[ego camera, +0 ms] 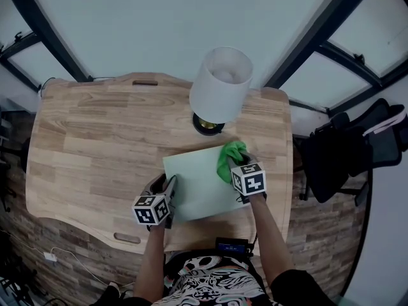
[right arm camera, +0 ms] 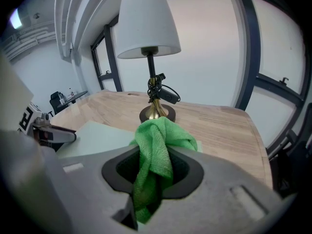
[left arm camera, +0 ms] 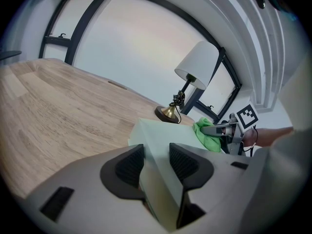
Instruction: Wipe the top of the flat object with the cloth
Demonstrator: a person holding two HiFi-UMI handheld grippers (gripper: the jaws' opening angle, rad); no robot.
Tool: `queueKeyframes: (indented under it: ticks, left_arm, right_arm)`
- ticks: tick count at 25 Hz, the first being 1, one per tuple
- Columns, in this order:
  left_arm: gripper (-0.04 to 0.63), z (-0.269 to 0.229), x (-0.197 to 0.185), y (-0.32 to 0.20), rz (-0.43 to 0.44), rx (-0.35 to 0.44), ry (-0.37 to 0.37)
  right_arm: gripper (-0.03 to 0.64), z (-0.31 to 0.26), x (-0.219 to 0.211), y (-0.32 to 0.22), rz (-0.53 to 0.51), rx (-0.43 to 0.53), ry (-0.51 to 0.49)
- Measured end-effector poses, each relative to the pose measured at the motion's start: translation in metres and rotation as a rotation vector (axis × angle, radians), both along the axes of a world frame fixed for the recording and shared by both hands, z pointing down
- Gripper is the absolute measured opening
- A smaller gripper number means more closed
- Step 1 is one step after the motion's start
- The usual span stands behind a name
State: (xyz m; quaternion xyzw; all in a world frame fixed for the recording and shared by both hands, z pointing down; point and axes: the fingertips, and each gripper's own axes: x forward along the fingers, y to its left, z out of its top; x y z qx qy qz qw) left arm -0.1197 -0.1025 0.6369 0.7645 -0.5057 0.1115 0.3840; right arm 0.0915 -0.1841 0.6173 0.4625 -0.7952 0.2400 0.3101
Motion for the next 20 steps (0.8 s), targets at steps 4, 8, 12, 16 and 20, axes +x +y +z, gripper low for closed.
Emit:
queueKeyframes:
  ticks: [4,8,12,16,20]
  left_arm:
    - [0.166,0.0,0.0,0.0,-0.001,0.004,0.004]
    - [0.166,0.0,0.0,0.0,-0.004,0.01,0.008]
    - [0.166,0.0,0.001,0.0,-0.006,0.01,0.006]
    - [0.166,0.0,0.001,0.0,-0.009,0.009,0.001]
    - [0.164,0.001,0.0,0.0,-0.016,0.012,0.002]
  right_arm:
    - [0.091,0.0,-0.007,0.002,-0.02,-0.004,0.004]
    - [0.091,0.0,-0.015,0.003,-0.033,-0.002,0.004]
    - [0.091,0.001,-0.024,0.005,-0.052,-0.002,0.006]
    - [0.091,0.001,-0.03,0.006,-0.07,0.001,0.012]
    - [0.091,0.001,-0.036,0.008,-0.083,-0.001,0.012]
